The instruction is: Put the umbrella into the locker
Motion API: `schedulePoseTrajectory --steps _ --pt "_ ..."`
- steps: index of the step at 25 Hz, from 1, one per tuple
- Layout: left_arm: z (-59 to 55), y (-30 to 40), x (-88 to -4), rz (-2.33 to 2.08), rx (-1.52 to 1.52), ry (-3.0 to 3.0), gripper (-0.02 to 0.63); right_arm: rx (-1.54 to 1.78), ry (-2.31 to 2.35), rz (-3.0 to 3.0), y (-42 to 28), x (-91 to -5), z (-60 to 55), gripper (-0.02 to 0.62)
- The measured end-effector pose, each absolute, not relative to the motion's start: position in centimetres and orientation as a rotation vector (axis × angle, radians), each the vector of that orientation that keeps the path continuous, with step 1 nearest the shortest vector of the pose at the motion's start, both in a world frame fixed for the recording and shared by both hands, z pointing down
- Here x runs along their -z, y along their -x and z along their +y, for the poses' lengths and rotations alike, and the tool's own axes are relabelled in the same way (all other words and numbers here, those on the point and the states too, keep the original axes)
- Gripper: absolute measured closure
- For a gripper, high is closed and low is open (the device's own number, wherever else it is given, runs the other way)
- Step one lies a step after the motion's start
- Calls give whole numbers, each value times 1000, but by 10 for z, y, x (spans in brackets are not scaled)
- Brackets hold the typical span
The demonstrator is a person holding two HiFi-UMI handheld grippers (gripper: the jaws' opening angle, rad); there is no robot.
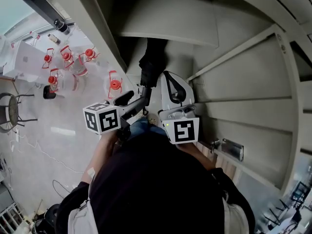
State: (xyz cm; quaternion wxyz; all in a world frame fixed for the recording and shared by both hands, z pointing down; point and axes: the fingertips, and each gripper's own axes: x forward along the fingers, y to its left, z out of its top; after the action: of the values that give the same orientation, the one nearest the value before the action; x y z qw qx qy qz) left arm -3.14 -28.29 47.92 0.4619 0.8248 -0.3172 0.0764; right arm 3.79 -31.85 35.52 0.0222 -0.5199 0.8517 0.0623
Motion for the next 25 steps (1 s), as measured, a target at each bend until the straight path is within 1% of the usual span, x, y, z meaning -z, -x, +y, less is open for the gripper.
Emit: schedulePoseTrajectory --steps 1,2,3,4,6,9,16,25 --pt "-280 37 -476 -797 -180 -2041 285 -191 1602 2642 -36 -355 -316 592" --pt "-276 43 -473 -816 -176 -2059 311 -190 1593 2645 -34 -355 -314 592" --pt "-272 47 -469 -830 -174 -2081 420 -189 1584 2648 -32 -355 -311 592" --pt "-268 50 -466 -833 -176 -2105 544 -190 1576 2649 -30 -355 -309 592" --pt "-258 48 -464 -798 -205 -2151 578 -195 1561 2649 -26 -354 -305 592" --pt "-241 38 -469 -742 -303 -2207 598 -207 1547 2648 -23 -351 -298 592" --pt "-227 12 -491 -651 -460 -2266 600 -229 1580 2633 -28 -348 -289 592" --pt "-246 -16 -487 -583 -370 -2290 600 -257 1712 2591 -48 -346 -283 592"
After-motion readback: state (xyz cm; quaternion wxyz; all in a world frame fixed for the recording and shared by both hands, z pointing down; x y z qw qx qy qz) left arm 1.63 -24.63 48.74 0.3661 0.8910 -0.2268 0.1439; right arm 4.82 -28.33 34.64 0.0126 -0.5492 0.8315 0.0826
